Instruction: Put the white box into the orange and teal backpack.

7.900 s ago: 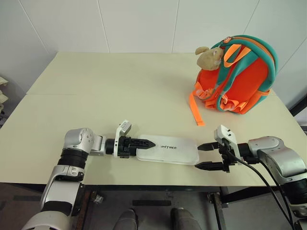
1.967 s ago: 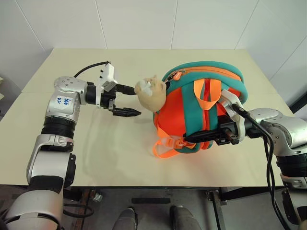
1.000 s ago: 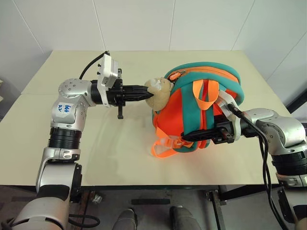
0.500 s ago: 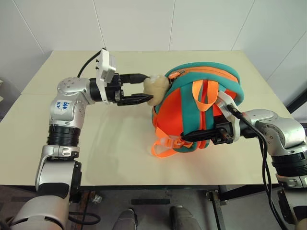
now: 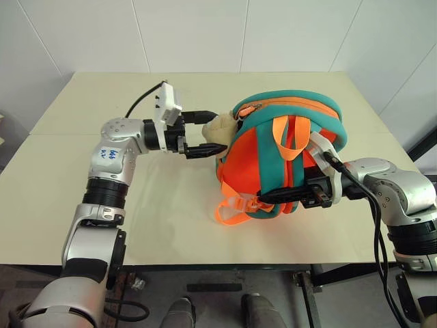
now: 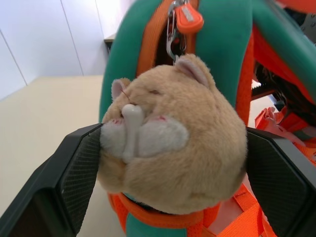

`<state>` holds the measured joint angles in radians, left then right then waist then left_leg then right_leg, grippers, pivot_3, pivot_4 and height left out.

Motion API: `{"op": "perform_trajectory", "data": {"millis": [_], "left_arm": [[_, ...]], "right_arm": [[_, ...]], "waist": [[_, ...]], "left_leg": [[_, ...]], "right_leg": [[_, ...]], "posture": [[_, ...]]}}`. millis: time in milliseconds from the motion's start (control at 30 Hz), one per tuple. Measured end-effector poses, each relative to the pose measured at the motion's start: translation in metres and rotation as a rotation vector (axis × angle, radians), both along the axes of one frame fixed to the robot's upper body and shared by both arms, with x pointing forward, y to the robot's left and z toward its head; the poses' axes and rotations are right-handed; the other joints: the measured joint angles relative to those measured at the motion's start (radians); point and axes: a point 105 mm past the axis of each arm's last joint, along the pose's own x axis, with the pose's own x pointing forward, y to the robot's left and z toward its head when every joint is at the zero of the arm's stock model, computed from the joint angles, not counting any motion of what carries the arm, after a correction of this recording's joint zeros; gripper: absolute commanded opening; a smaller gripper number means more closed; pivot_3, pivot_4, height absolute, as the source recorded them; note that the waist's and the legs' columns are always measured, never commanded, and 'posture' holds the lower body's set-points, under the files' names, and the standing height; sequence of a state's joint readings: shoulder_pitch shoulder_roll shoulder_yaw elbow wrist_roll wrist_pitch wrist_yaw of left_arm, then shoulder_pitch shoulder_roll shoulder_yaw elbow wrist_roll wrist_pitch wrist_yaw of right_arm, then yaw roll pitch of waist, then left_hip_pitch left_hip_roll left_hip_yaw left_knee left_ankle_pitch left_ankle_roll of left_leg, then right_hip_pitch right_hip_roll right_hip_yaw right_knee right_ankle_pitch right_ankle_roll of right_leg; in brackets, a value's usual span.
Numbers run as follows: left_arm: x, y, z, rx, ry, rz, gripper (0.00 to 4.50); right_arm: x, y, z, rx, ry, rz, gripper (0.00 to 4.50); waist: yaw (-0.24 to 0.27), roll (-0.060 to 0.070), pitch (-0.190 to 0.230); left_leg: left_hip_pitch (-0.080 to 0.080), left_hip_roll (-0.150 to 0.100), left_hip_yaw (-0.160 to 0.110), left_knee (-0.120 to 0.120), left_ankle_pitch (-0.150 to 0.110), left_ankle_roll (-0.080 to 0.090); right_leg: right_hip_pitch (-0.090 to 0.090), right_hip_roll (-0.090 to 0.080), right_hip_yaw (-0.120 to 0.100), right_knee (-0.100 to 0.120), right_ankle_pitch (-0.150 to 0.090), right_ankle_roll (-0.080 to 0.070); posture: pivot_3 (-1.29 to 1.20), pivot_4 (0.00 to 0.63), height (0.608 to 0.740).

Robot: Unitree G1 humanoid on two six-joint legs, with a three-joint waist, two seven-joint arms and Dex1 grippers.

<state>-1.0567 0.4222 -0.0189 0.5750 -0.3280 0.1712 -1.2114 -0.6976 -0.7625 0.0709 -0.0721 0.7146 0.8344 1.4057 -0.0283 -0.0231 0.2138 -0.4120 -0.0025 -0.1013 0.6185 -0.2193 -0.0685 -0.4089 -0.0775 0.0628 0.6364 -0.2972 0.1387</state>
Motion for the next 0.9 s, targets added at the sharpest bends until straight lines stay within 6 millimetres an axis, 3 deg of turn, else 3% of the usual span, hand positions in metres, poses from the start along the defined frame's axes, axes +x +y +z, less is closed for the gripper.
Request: {"op": "perform_trajectory", "data": {"millis": [200, 400, 600, 767, 900], "left_arm": [[0.006, -0.009, -0.003, -0.008, -0.005, 0.007, 4.46], [0.003, -0.010, -0.002, 0.001, -0.032, -0.019, 2.99], [-0.007, 0.010, 0.011, 0.058, -0.096, -0.020, 1.61], [-0.016, 0.032, 0.024, 0.119, -0.105, -0.011, 1.61], [-0.023, 0.055, 0.023, 0.207, -0.083, 0.010, 1.61]], "right_arm": [[0.000, 0.000, 0.000, 0.000, -0.001, -0.002, 0.03], [-0.002, 0.001, -0.002, 0.005, 0.000, -0.008, 0.03], [-0.003, 0.001, -0.003, 0.007, -0.001, -0.010, 0.03], [-0.003, 0.001, -0.004, 0.007, 0.001, -0.013, 0.03], [-0.003, 0.001, -0.005, 0.004, 0.005, -0.021, 0.03]], "waist": [[0.001, 0.000, 0.000], [0.000, 0.000, 0.000], [-0.003, 0.000, 0.000], [-0.003, 0.000, 0.000], [-0.005, 0.000, 0.000]], "left_leg": [[0.000, 0.000, 0.000, 0.000, 0.000, 0.000], [0.000, 0.000, 0.000, 0.000, 0.000, 0.000], [0.000, 0.000, 0.000, -0.002, 0.000, 0.000], [0.000, 0.000, 0.000, -0.003, 0.000, 0.000], [0.001, 0.000, 0.000, -0.004, 0.000, 0.000]], "right_leg": [[0.000, 0.000, 0.000, -0.001, 0.000, 0.000], [0.000, 0.000, 0.000, -0.001, 0.000, 0.000], [-0.001, 0.000, 0.000, 0.000, 0.000, 0.000], [-0.001, 0.000, 0.000, -0.001, 0.000, 0.000], [0.000, 0.000, 0.000, -0.001, -0.001, -0.001]], "posture": [[0.00, 0.150, 0.740], [0.00, 0.150, 0.740], [0.00, 0.150, 0.740], [0.00, 0.150, 0.740], [0.00, 0.150, 0.740]]}}
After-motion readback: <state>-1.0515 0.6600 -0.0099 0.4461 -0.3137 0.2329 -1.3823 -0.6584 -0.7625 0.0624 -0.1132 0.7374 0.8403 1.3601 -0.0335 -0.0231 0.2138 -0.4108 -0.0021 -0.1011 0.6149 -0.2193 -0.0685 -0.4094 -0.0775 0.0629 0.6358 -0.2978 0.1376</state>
